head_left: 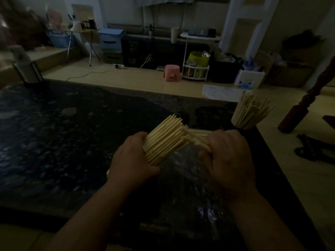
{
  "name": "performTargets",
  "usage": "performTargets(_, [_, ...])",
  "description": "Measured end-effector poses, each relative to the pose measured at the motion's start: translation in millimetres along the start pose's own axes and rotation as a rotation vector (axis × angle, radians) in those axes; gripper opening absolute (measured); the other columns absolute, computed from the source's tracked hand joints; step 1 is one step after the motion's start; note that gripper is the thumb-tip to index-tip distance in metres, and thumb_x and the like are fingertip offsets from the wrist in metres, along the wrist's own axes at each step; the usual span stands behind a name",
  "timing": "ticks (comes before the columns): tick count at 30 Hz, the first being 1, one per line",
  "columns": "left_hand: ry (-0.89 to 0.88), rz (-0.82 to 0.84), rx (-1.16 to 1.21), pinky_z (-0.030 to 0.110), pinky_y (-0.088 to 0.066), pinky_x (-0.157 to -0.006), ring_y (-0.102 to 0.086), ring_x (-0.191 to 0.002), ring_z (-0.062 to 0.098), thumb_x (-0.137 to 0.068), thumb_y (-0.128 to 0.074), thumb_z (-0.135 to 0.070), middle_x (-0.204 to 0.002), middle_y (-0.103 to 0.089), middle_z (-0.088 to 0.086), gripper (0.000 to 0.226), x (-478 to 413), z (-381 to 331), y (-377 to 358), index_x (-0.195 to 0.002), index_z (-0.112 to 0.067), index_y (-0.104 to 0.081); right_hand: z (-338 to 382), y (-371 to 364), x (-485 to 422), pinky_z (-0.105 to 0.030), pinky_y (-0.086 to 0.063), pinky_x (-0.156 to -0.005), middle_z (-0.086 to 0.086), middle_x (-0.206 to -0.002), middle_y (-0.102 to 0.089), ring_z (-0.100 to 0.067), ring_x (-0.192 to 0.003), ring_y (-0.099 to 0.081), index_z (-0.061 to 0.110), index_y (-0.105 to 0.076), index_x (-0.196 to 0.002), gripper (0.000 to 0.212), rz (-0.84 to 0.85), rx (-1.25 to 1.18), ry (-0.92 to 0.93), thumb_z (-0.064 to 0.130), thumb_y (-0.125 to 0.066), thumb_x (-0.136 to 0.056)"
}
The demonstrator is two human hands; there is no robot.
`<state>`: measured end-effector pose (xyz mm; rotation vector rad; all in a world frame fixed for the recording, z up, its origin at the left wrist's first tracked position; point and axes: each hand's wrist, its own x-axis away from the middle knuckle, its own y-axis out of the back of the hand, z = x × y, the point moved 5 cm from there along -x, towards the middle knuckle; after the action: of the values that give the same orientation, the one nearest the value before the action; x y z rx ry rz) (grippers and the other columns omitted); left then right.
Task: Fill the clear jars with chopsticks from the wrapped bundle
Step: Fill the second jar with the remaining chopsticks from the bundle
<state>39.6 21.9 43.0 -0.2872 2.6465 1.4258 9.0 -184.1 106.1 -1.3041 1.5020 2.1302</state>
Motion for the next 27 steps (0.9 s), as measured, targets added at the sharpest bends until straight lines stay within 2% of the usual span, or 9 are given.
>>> performTargets(4, [-0.043, 0.053, -0.04, 0.029, -0.038, -0.096, -0.047, -0.121, 0.017, -0.058, -0.084, -0.038, -0.136, -0.045, -0.001, 0.105, -1, -4, -3, -0.147, -0.023, -0.03, 2, -8, 2, -0.029, -0.026, -0.061, -0.009, -0.086, -0.051, -0.025, -0.07, -0.045, 0.011, -0.057, -0.08, 0.03, 0.02, 0.075, -0.046, 0.037, -0.048, -0.091])
performTargets(7, [-0.054, 0.069, -0.034, 0.027, -0.037, -0.093, -0.047, -0.118, 0.014, -0.058, -0.083, -0.038, -0.134, -0.046, -0.003, 0.1, -1, -2, -3, -0.144, -0.026, -0.033, -2, -15, 4, -0.021, -0.035, -0.049, 0.004, -0.096, -0.043, -0.01, -0.068, -0.046, 0.016, -0.058, -0.095, 0.019, 0.076, -0.07, -0.163, 0.034, -0.055, -0.089])
performTargets(9, [-0.069, 0.074, -0.037, 0.024, -0.037, -0.091, -0.047, -0.114, 0.011, -0.057, -0.083, -0.037, -0.131, -0.046, -0.005, 0.096, 0, -1, -2, -0.141, -0.027, -0.036, -12, -18, 2, -0.009, -0.036, -0.053, 0.015, -0.095, -0.05, 0.001, -0.068, -0.05, 0.013, -0.06, -0.097, 0.02, 0.084, -0.354, -0.383, 0.032, -0.058, -0.093])
performTargets(11, [-0.072, 0.082, -0.044, 0.023, -0.037, -0.09, -0.046, -0.112, 0.009, -0.056, -0.084, -0.036, -0.13, -0.044, -0.007, 0.096, -1, 0, -1, -0.139, -0.029, -0.037, -20, -20, -2, -0.014, -0.045, -0.062, 0.005, -0.087, -0.059, 0.007, -0.069, -0.054, 0.01, -0.063, -0.091, 0.021, 0.045, -0.561, -0.532, 0.03, -0.062, -0.092])
performTargets(13, [-0.075, 0.077, -0.05, 0.023, -0.037, -0.09, -0.047, -0.112, 0.009, -0.055, -0.084, -0.037, -0.129, -0.044, -0.007, 0.096, -1, 1, 0, -0.139, -0.03, -0.037, -11, -8, -8, -0.008, -0.045, -0.077, 0.001, -0.099, -0.057, 0.009, -0.08, -0.052, 0.013, -0.067, -0.099, 0.018, -0.116, -0.464, -0.411, 0.027, -0.058, -0.093])
performTargets(15, [-0.076, 0.078, -0.056, 0.023, -0.037, -0.09, -0.047, -0.112, 0.01, -0.055, -0.084, -0.037, -0.129, -0.046, -0.007, 0.096, -1, 1, -1, -0.138, -0.029, -0.037, -7, -6, -4, -0.008, -0.043, -0.083, -0.003, -0.105, -0.056, 0.006, -0.092, -0.055, 0.019, -0.066, -0.107, 0.022, -0.219, -0.467, -0.357, 0.03, -0.05, -0.095])
performTargets(18, [-0.083, 0.082, -0.068, 0.025, -0.039, -0.091, -0.049, -0.112, 0.011, -0.055, -0.083, -0.038, -0.127, -0.05, -0.007, 0.094, -1, -1, -2, -0.137, -0.029, -0.039, -6, -12, -1, -0.018, -0.05, -0.077, -0.001, -0.089, -0.066, -0.008, -0.085, -0.065, 0.03, -0.063, -0.095, 0.022, -0.231, -0.712, -0.481, 0.035, -0.043, -0.097])
performTargets(24, [-0.113, 0.09, -0.095, 0.026, -0.04, -0.093, -0.05, -0.112, 0.012, -0.055, -0.083, -0.04, -0.127, -0.051, -0.008, 0.095, 1, -5, -2, -0.138, -0.029, -0.038, -4, -29, 4, -0.023, -0.054, -0.061, -0.007, -0.076, -0.07, -0.016, -0.066, -0.066, 0.009, -0.067, -0.089, 0.029, -0.137, -1.035, -0.724, 0.032, -0.051, -0.097])
performTargets(27, [-0.142, 0.099, -0.096, 0.026, -0.04, -0.094, -0.049, -0.112, 0.01, -0.057, -0.083, -0.038, -0.127, -0.051, -0.008, 0.093, 2, -8, -3, -0.138, -0.029, -0.038, -13, -33, 3, -0.019, -0.052, -0.061, -0.002, -0.081, -0.071, -0.011, -0.071, -0.067, 0.009, -0.069, -0.087, 0.027, -0.069, -1.027, -0.771, 0.023, -0.049, -0.097])
